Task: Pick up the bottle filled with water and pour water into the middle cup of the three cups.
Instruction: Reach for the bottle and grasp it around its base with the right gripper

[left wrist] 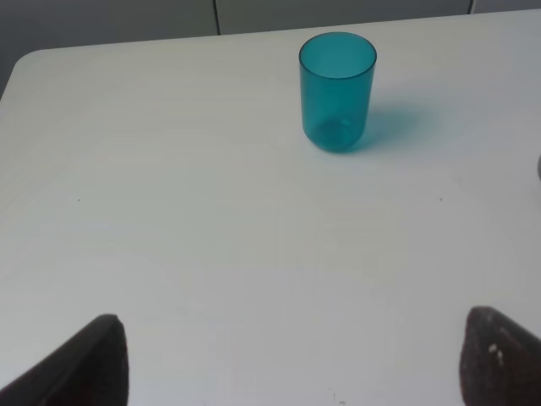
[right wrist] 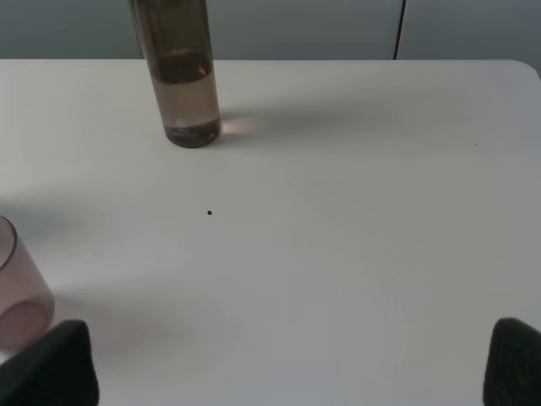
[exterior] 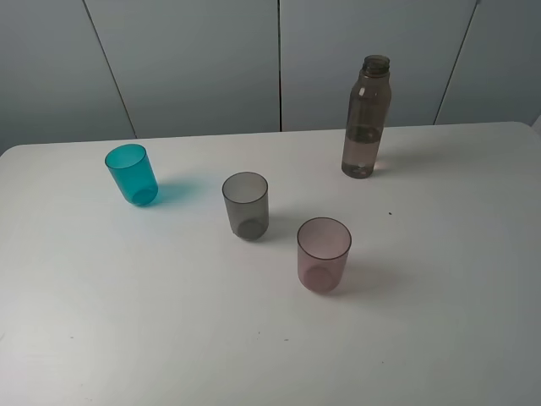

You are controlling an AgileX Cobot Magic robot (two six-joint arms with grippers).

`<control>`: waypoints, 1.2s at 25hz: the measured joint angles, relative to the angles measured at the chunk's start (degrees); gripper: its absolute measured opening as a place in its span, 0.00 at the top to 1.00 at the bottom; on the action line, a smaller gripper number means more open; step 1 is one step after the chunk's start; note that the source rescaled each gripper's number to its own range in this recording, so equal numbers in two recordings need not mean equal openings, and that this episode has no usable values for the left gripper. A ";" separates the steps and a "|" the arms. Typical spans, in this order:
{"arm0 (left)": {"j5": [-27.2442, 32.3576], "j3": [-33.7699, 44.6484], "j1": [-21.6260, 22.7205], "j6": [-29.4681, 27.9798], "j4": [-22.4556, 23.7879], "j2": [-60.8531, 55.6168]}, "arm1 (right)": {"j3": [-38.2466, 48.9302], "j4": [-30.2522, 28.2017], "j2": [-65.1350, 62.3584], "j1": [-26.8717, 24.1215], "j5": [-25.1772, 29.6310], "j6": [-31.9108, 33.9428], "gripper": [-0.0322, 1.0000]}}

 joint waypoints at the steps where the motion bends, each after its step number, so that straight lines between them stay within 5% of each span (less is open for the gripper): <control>1: 0.00 0.00 0.00 0.00 0.00 0.00 | 0.00 0.00 0.00 0.00 0.00 0.00 0.04; 30: 0.00 0.00 0.00 0.00 0.00 0.00 | 0.00 0.00 0.00 0.00 0.00 0.30 0.04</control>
